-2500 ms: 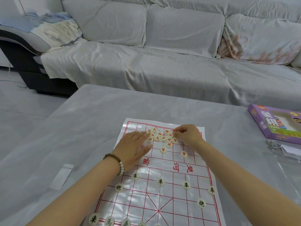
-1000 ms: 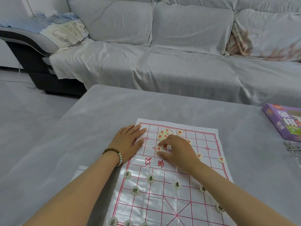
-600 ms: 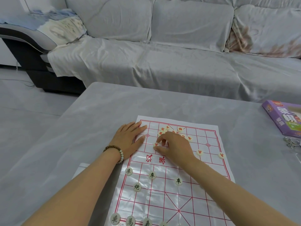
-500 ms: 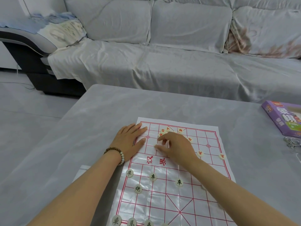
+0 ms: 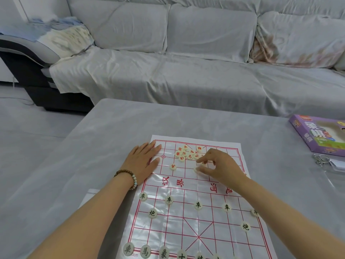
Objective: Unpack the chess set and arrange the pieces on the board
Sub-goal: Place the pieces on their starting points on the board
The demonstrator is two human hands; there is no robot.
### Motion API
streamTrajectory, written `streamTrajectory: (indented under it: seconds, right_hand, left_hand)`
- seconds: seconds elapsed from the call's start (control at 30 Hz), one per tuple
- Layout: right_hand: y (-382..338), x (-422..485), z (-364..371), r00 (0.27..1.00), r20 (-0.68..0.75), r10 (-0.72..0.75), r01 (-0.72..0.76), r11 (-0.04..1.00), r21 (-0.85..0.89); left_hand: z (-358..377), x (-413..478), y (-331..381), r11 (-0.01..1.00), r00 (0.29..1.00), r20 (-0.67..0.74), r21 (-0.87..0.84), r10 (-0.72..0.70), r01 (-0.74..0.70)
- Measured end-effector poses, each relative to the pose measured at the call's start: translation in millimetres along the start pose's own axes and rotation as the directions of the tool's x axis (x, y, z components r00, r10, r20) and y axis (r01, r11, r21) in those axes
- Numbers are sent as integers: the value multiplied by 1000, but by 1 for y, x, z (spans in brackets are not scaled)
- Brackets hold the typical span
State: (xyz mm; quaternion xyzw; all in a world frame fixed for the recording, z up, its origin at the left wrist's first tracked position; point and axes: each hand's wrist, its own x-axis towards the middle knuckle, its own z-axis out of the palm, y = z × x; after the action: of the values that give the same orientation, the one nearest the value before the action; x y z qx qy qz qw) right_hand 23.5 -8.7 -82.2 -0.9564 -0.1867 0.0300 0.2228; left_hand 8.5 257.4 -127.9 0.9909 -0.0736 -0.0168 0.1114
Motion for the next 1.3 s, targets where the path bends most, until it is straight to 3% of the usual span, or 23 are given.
streamTrajectory:
  seconds: [0.17, 0.37, 0.5, 0.63, 0.9, 1.3]
  right_hand:
    - [1, 1, 6, 1000, -7, -4, 4, 1000, -11]
    - [4, 14, -5, 993, -109, 55, -41, 990, 133]
    - [13, 29, -10, 991, -78, 110, -93, 976, 196]
    - [26, 22, -13, 997, -41, 60, -51, 976, 210]
    - [42, -2, -4, 995, 97, 6, -9, 999, 31]
    - [35, 8, -3, 996, 88, 21, -9, 991, -130]
  left_hand:
    - [-2, -1, 2, 1000, 1000, -9, -14, -20, 19]
    - [1, 0, 0, 999, 1000, -2, 10, -30, 30]
    - [1, 2, 0, 999, 999, -23, -8, -37, 36]
    - [0, 2, 0, 999, 999, -32, -20, -37, 37]
    - [1, 2, 1, 999, 999, -21, 3, -48, 48]
    - [0, 1, 2, 998, 999, -12, 23, -53, 54]
